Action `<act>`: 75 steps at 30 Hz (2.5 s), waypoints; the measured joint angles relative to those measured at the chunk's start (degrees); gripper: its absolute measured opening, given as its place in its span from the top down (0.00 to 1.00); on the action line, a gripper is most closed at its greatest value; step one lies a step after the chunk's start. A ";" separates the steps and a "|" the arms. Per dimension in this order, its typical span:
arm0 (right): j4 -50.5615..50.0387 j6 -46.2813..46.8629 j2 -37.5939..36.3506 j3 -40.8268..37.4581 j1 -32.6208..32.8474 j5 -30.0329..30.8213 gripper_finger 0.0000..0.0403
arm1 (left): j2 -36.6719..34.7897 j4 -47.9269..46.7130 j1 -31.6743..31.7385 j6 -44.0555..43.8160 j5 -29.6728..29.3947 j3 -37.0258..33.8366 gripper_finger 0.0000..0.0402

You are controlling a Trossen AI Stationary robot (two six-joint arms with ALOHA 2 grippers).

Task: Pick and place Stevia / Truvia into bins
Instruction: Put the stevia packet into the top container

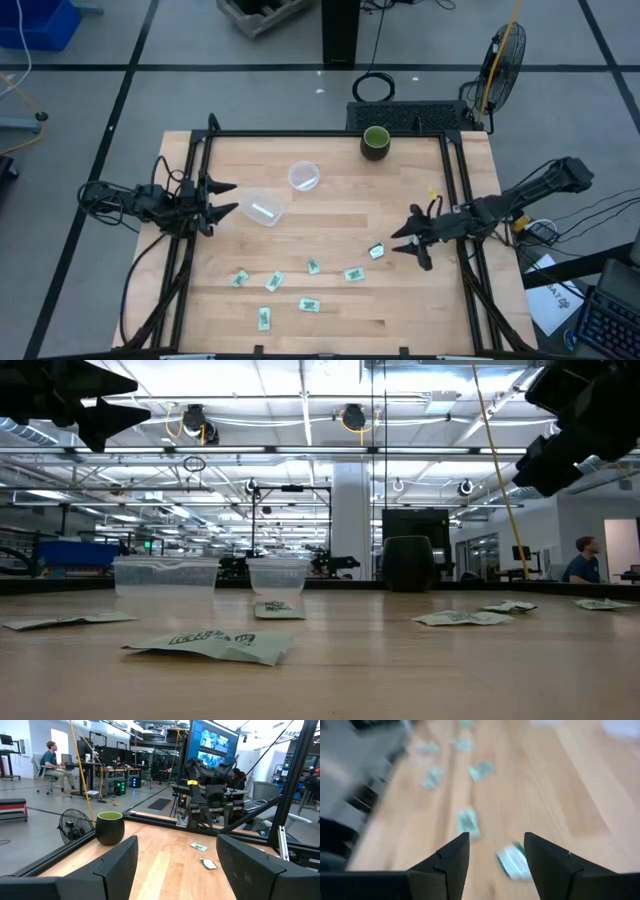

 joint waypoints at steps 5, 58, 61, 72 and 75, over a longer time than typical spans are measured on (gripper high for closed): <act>-21.98 8.76 6.69 6.36 -0.48 1.29 0.55 | 0.00 -0.07 -0.02 -0.02 0.00 0.01 0.31; 3.81 3.37 26.10 -1.73 -3.15 -0.01 0.90 | 0.00 -0.04 -0.02 0.00 0.00 -0.01 0.31; 7.73 0.44 26.02 -1.71 -4.92 0.31 0.91 | 0.00 -0.06 0.00 -0.01 0.00 0.00 0.31; 31.09 -12.65 28.15 0.78 -13.37 -0.52 0.91 | 0.00 -0.02 0.00 0.00 0.00 -0.01 0.31; 30.87 -15.20 32.64 5.30 -15.86 -1.83 0.91 | 0.00 -0.02 -0.02 0.00 0.00 -0.01 0.31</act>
